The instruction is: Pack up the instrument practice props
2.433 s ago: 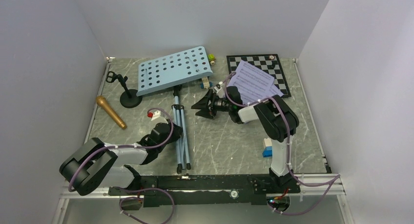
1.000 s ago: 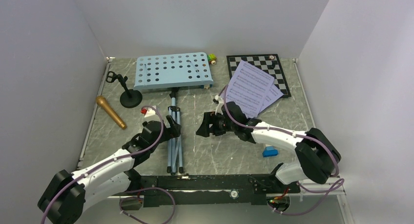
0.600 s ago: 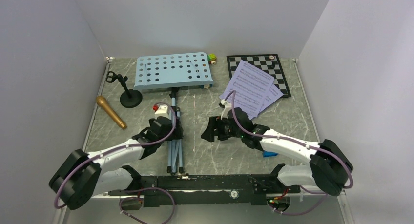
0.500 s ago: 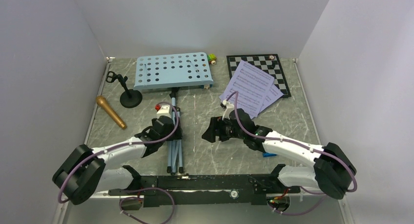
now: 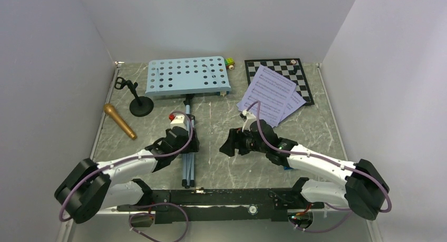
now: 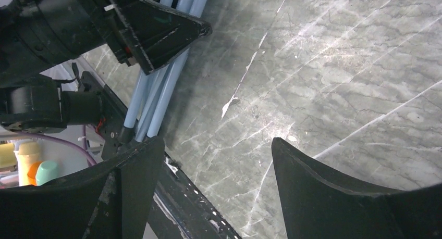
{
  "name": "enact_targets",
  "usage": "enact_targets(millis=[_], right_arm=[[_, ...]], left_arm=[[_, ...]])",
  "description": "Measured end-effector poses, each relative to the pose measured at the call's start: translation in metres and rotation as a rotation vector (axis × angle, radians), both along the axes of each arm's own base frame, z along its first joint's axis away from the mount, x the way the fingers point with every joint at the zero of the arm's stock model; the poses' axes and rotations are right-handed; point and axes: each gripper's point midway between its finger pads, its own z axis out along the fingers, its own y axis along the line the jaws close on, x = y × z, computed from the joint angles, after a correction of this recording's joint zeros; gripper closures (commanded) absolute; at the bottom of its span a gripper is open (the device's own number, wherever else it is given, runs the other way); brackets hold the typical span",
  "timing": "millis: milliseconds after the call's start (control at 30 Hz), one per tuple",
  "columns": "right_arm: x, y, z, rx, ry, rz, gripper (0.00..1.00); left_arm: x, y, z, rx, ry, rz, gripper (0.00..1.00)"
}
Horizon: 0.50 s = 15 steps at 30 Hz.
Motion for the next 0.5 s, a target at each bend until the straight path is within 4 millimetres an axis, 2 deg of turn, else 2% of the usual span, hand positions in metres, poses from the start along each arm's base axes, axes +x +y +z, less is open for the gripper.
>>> enact_targets(millis=[67,133,267,400,500], right_arm=[[-0.001,-0.001,0.002,0.000,-0.003,-0.001,0.19],[-0.001,-0.004,0.004,-0.003,-0.009,-0.010,0.19],[-0.002,-0.008,0.009,-0.006,-0.022,-0.020,0.19],[-0.004,-0.016,0.016,0.006,-0.068,-0.027,0.18],[-0.010,-0.029,0.017,0.015,-0.115,-0.038,0.18]], left_arm=[[-0.003,-0.001,0.008,-0.013,-0.011,-0.015,0.02],[-0.005,-0.002,0.025,-0.038,-0.042,-0.024,0.01],[-0.007,0.003,0.071,-0.098,-0.118,-0.009,0.01],[-0.016,0.024,0.119,-0.150,-0.170,0.077,0.01],[-0.031,0.050,0.139,-0.183,-0.190,0.178,0.01]])
